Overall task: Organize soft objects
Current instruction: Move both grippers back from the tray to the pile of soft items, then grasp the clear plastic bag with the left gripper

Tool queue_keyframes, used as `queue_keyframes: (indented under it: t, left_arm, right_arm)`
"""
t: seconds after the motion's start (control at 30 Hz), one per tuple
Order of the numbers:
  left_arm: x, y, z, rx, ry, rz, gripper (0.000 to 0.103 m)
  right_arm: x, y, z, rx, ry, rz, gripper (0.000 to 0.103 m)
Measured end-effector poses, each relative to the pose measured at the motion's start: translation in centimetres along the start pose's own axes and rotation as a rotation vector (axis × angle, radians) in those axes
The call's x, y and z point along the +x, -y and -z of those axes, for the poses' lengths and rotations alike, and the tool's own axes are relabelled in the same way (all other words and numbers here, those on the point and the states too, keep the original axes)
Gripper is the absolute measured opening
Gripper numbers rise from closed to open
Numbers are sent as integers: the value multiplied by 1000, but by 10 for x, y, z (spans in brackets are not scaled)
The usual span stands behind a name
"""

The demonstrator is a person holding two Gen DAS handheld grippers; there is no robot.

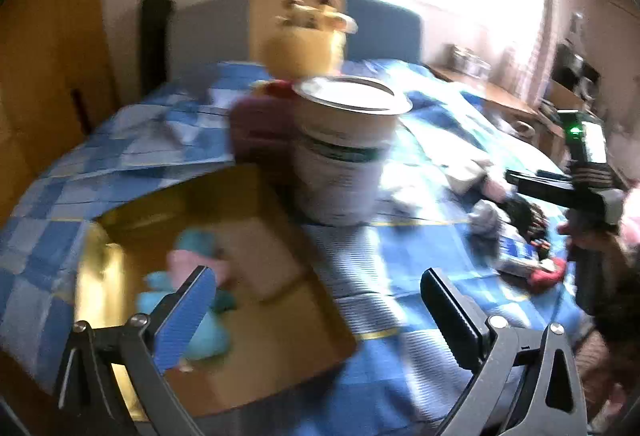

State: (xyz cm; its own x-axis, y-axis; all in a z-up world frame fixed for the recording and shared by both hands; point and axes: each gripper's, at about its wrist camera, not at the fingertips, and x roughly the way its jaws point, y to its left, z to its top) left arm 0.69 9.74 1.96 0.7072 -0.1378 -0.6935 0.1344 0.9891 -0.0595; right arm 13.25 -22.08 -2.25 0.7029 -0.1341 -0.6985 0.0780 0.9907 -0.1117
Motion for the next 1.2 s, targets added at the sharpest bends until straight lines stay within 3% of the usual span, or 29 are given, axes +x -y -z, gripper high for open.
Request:
queue_keyframes:
  t: [0.13, 0.23, 0.43, 0.5, 0.6, 0.73, 1.03, 1.1, 1.13, 1.17, 1.2]
  left_arm:
    - [20, 32, -10, 58, -38, 57, 103]
    - [44, 56, -17, 70, -120, 110, 103]
    - [93, 87, -26, 71, -182, 46, 102]
    - [109, 94, -30, 58, -203, 47, 98]
    - [135, 107, -37, 71, -219, 38, 81]
    - [164, 133, -48, 126, -194, 15, 74]
    - [231, 164, -61, 218, -184, -84, 74]
    - [244, 165, -62, 216, -192, -91, 62]
    - [249, 166, -62, 218, -204, -76, 36]
    - [255, 168, -61, 229, -224, -65, 23]
    - [256, 170, -61, 230, -221, -54, 23]
  right_arm:
    - [19, 34, 11, 139, -74, 7, 74]
    - [16, 48, 7, 192, -50, -21, 74]
    - [10, 51, 7, 229, -50, -57, 74]
    - [10, 50, 6, 235, -52, -65, 74]
    - [9, 53, 5, 254, -48, -87, 74]
    - [8, 58, 5, 282, -52, -116, 74]
    - [9, 63, 4, 321, -57, -170, 74]
    - [10, 64, 4, 330, -60, -185, 74]
    - [10, 64, 3, 333, -62, -188, 74]
    - [10, 64, 4, 334, -62, -188, 74]
    - [11, 64, 4, 334, -63, -186, 74]
